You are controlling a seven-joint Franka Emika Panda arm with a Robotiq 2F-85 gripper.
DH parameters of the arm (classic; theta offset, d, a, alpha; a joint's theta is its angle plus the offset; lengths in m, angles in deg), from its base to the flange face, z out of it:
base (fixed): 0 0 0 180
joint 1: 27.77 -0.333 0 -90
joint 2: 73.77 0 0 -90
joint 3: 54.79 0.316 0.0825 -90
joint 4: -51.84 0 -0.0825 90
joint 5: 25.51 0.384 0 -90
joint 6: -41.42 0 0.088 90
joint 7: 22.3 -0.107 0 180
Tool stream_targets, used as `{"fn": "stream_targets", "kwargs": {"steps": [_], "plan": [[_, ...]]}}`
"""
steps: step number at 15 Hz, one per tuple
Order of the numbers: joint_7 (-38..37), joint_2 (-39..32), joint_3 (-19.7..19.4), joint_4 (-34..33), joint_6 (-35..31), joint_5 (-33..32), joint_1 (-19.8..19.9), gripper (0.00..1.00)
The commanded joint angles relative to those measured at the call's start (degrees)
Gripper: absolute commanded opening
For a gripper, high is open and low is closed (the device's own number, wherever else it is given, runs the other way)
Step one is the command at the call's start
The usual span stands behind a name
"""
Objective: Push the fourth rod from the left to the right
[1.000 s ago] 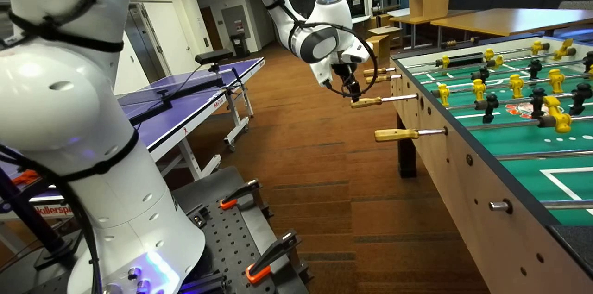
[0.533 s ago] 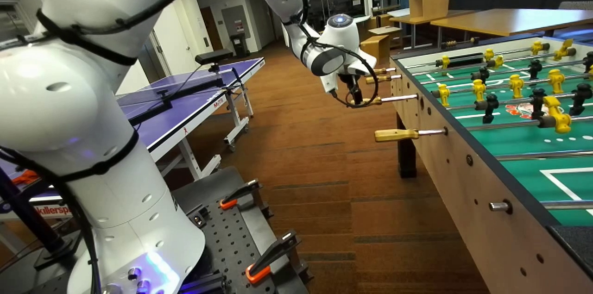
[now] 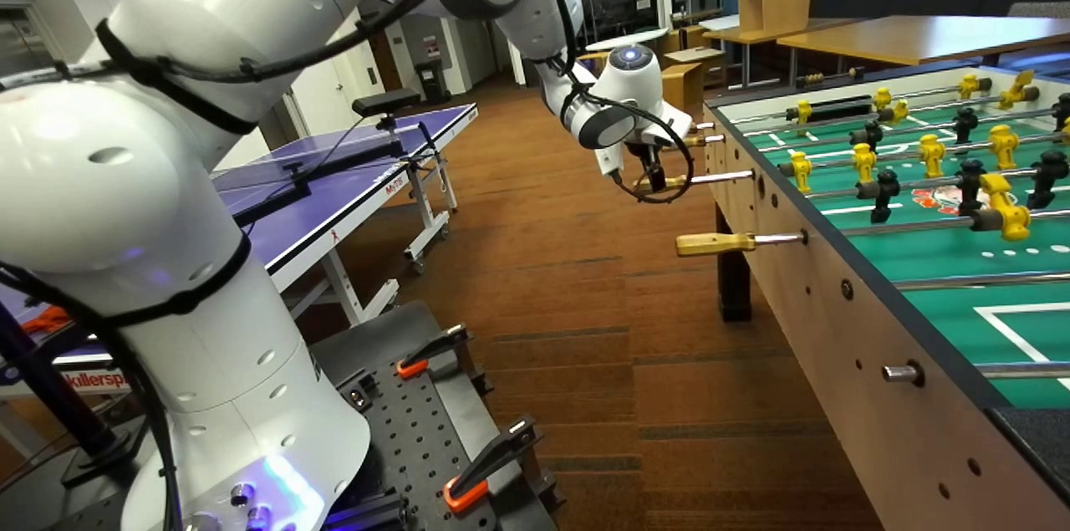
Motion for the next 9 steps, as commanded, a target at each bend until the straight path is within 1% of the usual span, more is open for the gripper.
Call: {"fn": "stream_targets", "kwargs": {"steps": [1, 9], "plan": [[-1.8, -3.0, 0.3, -5.3, 2.0, 0.5, -1.1, 1.00], [-5.1, -6.0, -1.5, -9.9, 5.1, 0.5, -3.8, 1.00]]}}
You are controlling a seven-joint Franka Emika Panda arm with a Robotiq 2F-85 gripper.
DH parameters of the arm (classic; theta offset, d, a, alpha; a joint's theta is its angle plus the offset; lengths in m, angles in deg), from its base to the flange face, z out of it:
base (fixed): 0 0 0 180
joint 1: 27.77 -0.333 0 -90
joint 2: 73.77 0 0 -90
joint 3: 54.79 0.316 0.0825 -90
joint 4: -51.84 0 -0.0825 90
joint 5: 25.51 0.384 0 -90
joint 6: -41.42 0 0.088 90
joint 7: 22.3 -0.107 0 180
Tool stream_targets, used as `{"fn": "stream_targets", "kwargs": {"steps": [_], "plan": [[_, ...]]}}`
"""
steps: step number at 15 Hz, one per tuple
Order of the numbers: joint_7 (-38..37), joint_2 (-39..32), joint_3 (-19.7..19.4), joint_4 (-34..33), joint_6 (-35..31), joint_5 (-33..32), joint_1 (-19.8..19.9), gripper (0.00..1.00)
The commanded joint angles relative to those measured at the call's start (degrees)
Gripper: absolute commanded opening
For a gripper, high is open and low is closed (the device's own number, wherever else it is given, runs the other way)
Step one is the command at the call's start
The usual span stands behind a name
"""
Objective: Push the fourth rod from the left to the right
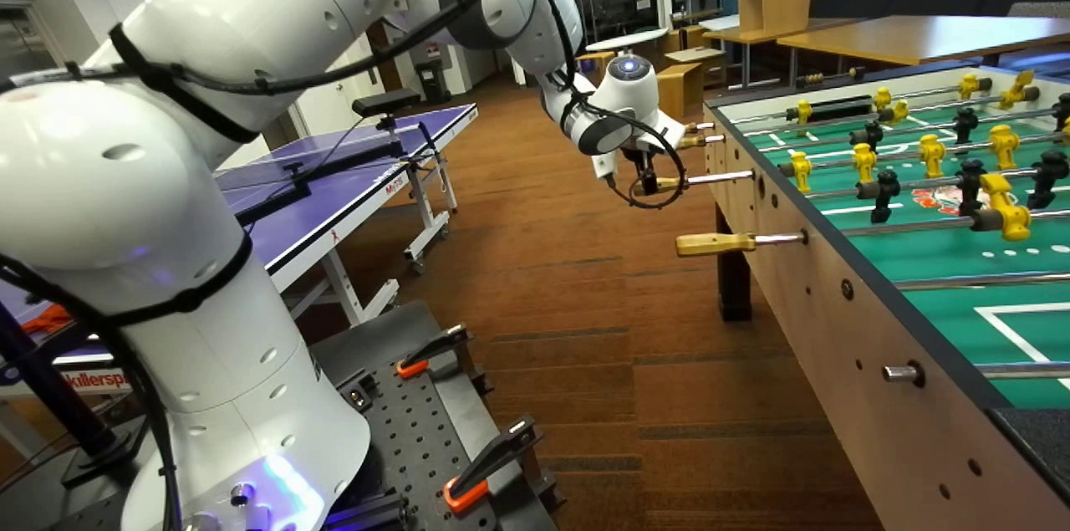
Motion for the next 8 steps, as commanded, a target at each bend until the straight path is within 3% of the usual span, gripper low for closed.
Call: {"fn": "stream_targets", "kwargs": {"steps": [1, 7, 8], "plan": [[-2.4, -1.5, -1.3, -3.8, 3.1, 0.5, -1.5, 1.00], [-3.0, -3.0, -2.4, -5.9, 4.9, 0.3, -2.4, 1.00], [-2.9, -3.3, -2.4, -6.4, 4.7, 0.3, -2.5, 0.75]]}}
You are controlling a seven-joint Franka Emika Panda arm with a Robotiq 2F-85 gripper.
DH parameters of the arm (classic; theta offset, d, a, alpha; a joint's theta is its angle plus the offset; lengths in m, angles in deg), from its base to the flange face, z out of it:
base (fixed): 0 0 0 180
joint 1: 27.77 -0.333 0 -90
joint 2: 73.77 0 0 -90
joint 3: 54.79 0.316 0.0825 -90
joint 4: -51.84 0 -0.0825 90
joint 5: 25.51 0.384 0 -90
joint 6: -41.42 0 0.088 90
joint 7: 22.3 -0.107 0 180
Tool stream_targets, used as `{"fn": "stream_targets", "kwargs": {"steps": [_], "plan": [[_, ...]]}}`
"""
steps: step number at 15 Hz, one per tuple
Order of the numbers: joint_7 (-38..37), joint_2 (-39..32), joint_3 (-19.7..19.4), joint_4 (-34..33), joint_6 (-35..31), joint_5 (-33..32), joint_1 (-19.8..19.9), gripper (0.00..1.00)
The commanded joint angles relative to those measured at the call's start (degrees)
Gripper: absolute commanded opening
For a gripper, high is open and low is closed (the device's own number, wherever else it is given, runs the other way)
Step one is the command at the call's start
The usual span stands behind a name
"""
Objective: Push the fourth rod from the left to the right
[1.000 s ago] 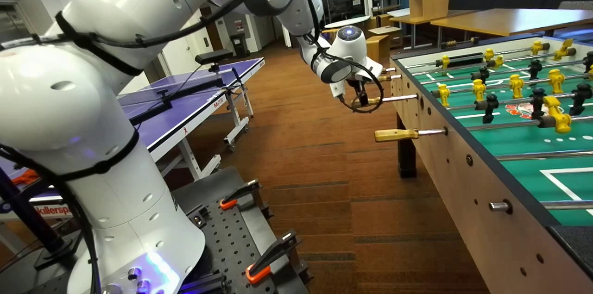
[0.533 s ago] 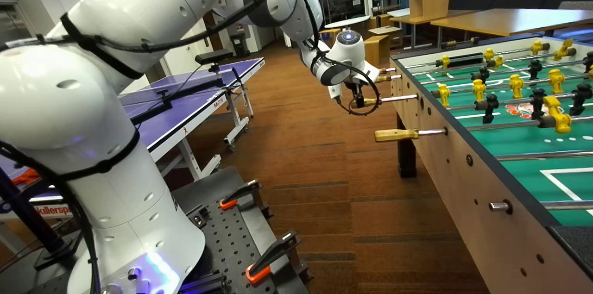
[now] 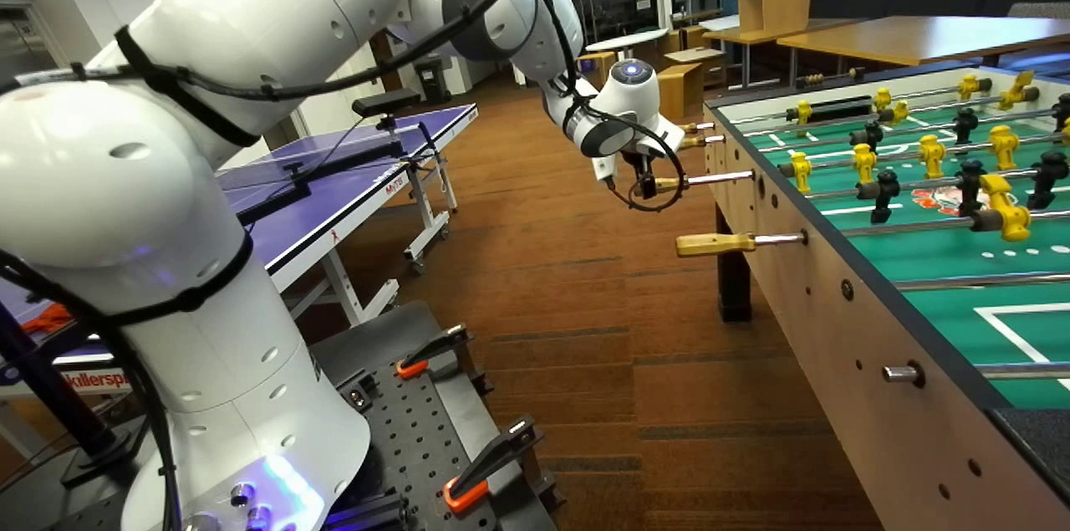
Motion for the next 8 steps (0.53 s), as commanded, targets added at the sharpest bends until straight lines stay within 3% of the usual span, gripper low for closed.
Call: {"fn": "stream_targets", "kwargs": {"steps": [1, 8], "plan": [[-2.3, -1.5, -1.6, -3.4, 2.1, 0.3, -1.5, 0.72], [-2.7, -2.5, -2.3, -4.3, 2.3, 0.3, -1.6, 0.19]]}}
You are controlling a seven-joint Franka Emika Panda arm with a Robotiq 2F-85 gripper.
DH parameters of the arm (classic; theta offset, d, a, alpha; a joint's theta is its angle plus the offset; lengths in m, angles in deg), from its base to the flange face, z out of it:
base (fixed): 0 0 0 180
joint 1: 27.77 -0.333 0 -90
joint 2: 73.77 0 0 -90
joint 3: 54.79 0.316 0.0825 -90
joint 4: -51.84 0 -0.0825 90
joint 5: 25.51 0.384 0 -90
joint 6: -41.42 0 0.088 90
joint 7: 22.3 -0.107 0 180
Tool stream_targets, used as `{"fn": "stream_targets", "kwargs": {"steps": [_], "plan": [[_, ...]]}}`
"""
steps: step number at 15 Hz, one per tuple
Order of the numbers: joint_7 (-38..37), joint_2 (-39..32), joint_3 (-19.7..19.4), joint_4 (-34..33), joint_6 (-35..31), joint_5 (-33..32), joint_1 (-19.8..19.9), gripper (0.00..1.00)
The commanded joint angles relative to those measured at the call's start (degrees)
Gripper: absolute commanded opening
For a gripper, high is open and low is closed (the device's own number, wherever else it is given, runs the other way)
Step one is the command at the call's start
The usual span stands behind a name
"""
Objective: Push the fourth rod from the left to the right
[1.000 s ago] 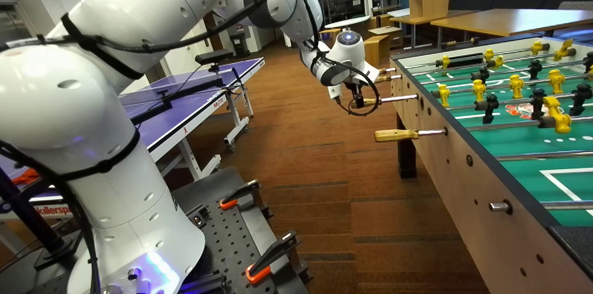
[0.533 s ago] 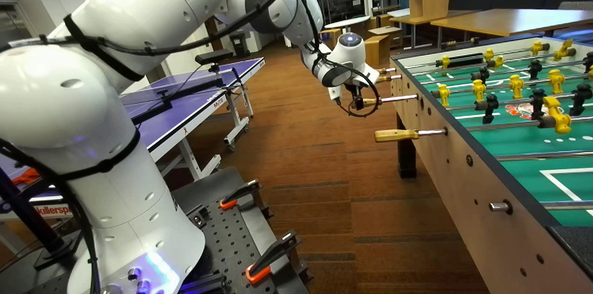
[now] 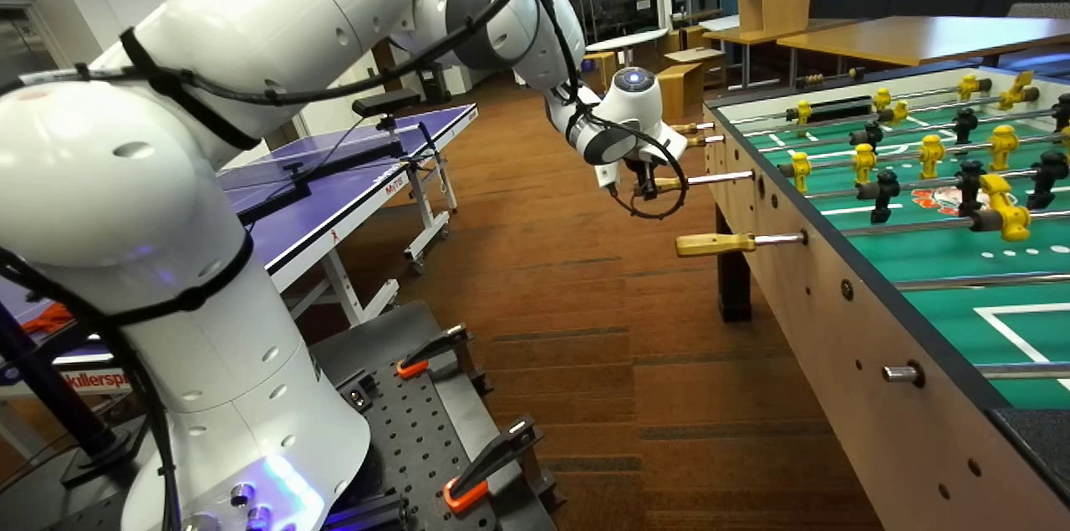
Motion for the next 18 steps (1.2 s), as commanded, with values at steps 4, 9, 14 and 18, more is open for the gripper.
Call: {"fn": "stream_targets", "kwargs": {"steps": [4, 9, 14, 18], "plan": [[-3.4, 0.1, -1.5, -3.0, 2.0, 0.3, -0.4, 0.17], [-3.7, -0.4, -2.8, -5.0, 3.5, -0.1, 0.1, 0.17], [-3.9, -3.3, -4.4, -11.3, 8.3, -0.7, 0.4, 0.17], [-4.1, -6.0, -5.6, -16.8, 11.9, -1.1, 0.7, 0.17]]}}
